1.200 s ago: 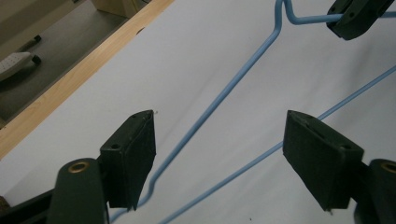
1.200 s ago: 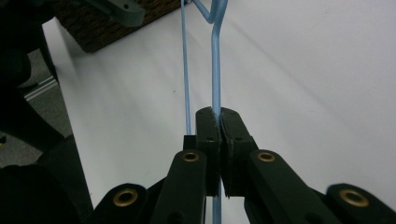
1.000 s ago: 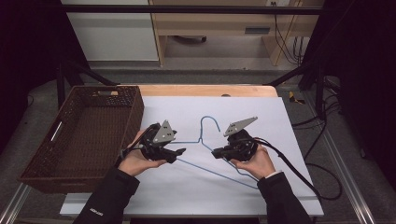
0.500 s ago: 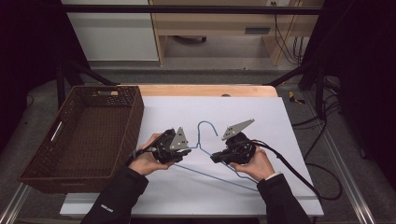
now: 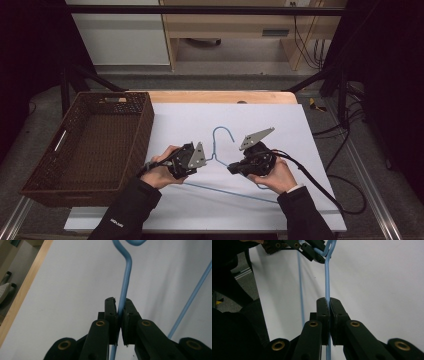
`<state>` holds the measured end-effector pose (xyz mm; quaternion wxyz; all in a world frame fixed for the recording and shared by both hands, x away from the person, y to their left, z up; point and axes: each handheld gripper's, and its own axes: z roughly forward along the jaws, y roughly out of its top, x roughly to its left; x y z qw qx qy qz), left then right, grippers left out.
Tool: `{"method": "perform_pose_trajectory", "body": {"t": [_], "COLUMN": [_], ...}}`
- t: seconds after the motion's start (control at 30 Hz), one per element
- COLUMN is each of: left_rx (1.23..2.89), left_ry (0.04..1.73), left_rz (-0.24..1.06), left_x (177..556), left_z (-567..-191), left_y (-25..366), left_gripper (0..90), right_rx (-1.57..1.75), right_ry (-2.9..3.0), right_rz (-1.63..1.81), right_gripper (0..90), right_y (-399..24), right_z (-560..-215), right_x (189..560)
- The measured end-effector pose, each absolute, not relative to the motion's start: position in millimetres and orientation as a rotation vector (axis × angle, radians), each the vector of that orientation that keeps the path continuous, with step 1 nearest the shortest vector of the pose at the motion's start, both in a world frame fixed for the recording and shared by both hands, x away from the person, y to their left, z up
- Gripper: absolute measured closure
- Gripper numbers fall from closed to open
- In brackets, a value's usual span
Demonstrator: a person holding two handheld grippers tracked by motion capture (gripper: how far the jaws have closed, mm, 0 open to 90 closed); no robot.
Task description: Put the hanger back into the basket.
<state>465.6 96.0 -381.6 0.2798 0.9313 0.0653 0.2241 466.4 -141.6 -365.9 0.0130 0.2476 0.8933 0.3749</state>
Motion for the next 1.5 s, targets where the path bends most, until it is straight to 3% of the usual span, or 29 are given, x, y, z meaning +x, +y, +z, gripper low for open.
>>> {"method": "perform_pose_trajectory", "body": {"t": [0.27,0.47,0.67,0.83,1.13,1.33,1.5], "left_rx": [2.494,2.483,2.453,2.42,2.342,2.263,2.235], "left_ry": [0.177,0.272,0.419,0.534,0.698,0.77,0.781], "left_rz": [0.591,0.614,0.705,0.772,0.831,0.88,0.842], "left_x": [460.9,462.8,467.1,473.5,483.9,479.4,476.7], "left_z": [-375.8,-366.9,-353.7,-343.1,-310.9,-282.8,-264.6], "left_y": [93.4,93.0,92.4,93.2,107.4,123.5,141.4], "left_gripper": [86.8,86.9,86.9,86.9,86.9,86.9,86.9], "right_rx": [0.774,0.806,0.825,0.922,1.004,1.043,1.067], "right_ry": [2.762,2.654,2.317,2.102,2.01,2.007,2.023], "right_rz": [1.17,1.265,1.37,1.423,1.411,1.436,1.463], "right_gripper": [84.1,61.9,32.7,15.9,8.1,6.7,7.2], "right_y": [-147.5,-160.1,-197.6,-235.3,-263.3,-269.5,-272.4], "right_z": [-359.3,-347.3,-322.8,-310.2,-329.0,-356.3,-370.3], "right_x": [464.8,461.4,452.0,444.2,431.8,427.2,426.3]}}
